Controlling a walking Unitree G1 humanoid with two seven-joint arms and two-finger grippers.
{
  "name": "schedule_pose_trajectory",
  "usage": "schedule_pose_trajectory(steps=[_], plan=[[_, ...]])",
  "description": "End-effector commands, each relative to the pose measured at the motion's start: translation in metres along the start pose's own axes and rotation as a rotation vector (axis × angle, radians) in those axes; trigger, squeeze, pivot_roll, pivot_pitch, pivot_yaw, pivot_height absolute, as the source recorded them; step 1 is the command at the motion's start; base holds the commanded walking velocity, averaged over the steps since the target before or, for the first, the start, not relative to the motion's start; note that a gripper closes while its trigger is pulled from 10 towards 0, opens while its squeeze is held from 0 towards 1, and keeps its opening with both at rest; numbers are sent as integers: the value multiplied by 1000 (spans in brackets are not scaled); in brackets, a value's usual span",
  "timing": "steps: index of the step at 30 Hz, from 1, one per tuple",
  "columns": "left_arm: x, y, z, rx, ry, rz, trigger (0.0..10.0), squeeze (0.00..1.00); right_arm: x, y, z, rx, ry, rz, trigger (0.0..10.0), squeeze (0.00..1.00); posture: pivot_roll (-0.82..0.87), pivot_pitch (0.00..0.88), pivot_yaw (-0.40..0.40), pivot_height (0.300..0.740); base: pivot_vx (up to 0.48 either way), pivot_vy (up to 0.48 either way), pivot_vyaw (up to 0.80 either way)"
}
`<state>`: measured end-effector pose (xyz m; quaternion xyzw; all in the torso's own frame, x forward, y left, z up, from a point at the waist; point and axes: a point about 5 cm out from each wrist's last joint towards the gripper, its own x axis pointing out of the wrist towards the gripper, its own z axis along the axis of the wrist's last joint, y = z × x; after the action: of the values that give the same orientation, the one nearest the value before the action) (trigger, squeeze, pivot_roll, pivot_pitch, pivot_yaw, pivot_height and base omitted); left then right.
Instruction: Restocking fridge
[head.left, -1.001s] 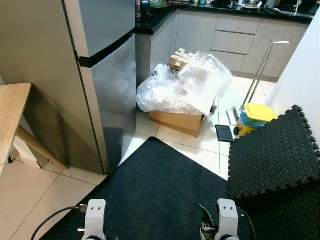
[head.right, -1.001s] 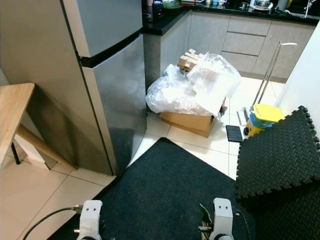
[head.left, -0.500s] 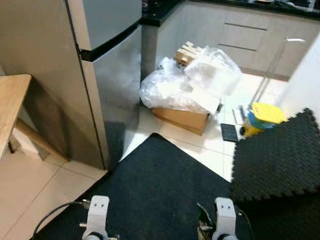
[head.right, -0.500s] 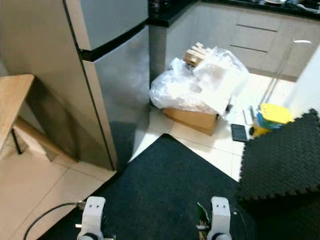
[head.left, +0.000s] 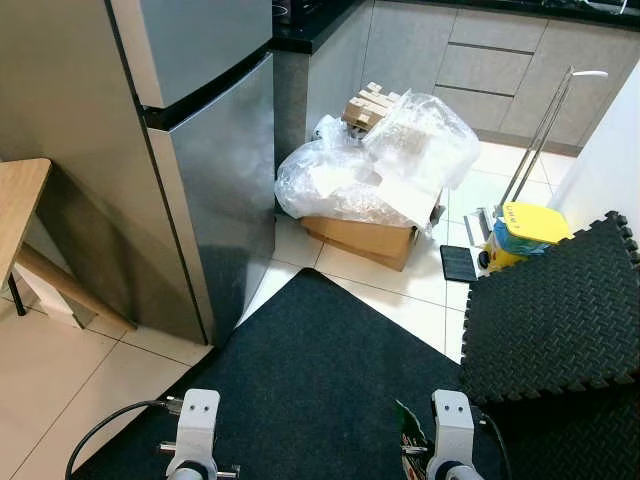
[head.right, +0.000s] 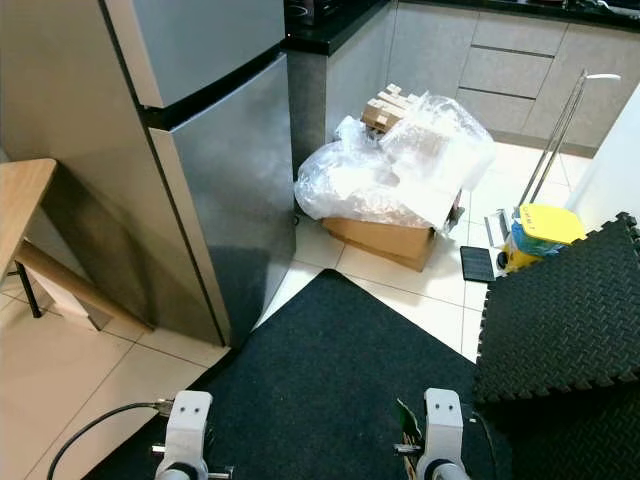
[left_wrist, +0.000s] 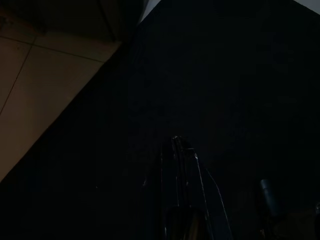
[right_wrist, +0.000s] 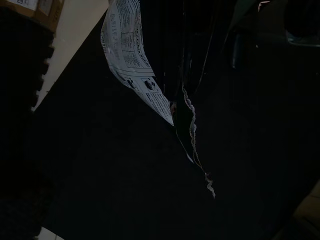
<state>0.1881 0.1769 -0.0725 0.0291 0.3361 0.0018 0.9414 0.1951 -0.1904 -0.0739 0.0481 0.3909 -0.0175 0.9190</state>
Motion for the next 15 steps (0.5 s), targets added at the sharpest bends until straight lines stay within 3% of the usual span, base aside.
schedule_pose_trajectory(steps=[1, 15], plan=[[-1, 1, -1, -16, -2, 2, 10000, 0, 0, 0, 1, -7, -6, -1, 10000, 0, -74, 3, -33, 740, 0, 0, 0], [1, -4, 5, -26, -24, -7, 10000, 0, 0, -2, 0, -7, -5, -5, 10000, 0, -76, 0, -32, 740, 236, 0, 0]])
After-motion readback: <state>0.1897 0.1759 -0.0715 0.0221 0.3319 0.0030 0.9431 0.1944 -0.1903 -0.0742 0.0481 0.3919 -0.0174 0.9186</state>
